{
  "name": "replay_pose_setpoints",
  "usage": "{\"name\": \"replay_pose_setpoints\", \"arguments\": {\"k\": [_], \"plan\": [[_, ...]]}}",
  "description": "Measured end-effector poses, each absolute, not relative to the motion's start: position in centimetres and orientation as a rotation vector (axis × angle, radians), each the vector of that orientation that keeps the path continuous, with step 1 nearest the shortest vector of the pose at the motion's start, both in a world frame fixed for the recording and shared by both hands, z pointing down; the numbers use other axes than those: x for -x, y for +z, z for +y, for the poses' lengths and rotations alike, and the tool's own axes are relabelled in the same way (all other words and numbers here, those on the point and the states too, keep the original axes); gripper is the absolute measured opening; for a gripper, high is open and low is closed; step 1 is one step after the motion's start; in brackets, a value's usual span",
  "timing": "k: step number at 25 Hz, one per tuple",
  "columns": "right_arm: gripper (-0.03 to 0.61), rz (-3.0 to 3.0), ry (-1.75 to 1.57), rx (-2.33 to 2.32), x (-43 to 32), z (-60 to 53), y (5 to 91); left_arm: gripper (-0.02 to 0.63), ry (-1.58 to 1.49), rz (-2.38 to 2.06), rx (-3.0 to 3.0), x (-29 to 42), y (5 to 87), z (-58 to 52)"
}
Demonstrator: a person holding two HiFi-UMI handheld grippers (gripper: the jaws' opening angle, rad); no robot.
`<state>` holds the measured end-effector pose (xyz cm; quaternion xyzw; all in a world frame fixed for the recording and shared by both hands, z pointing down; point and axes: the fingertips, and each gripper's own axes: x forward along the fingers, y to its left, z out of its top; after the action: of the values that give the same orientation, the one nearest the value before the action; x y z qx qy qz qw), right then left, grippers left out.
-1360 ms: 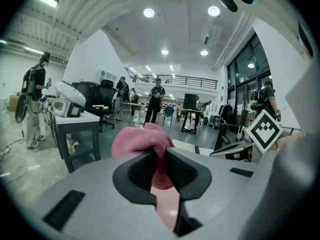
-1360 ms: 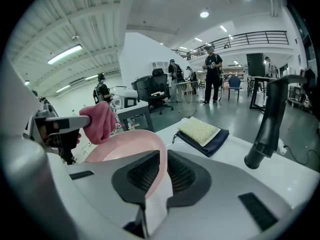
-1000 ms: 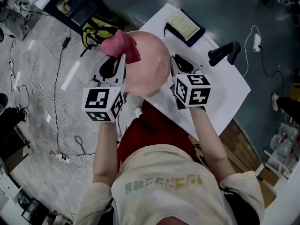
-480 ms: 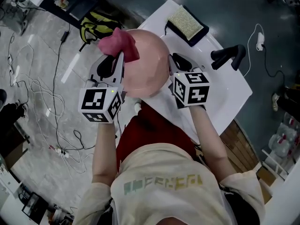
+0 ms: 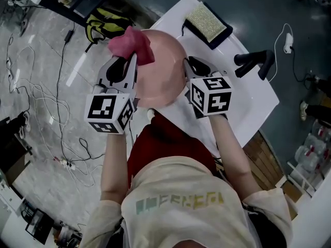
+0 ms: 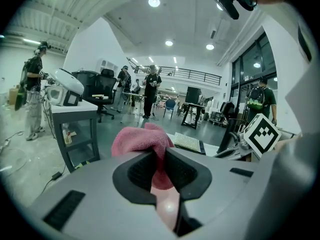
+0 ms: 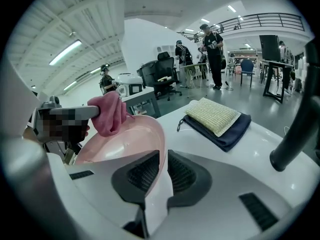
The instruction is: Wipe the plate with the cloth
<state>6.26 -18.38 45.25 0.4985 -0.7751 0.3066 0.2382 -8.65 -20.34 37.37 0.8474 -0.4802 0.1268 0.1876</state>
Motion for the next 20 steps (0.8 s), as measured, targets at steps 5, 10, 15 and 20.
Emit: {"name": "replay_pose_setpoints", "arguments": {"k": [5,10,15,20], "plan": [[0.041,-2.09,0.841,-1.374,-6.3,-18.8,45.7,0.061,0.356,-1.344,-2.378,8.5,37.8,-20.7],[0.041,-2.07,0.827,-1.405,-6.7,-19.4,45.8,0.061,0.363,-1.34,-2.369,8.7,38.1,-20.9],[0.041,-2.041,0.776,-1.44,-6.9,-19.9,46.0,0.061,0.372,-1.339,-2.355,8.8,38.7,-21.0],[0.041,-2.027,0.732,-1.467,-6.6,-20.2,46.0,0.061,0.379,-1.342,-2.348,9.1,38.9,-20.9]]}}
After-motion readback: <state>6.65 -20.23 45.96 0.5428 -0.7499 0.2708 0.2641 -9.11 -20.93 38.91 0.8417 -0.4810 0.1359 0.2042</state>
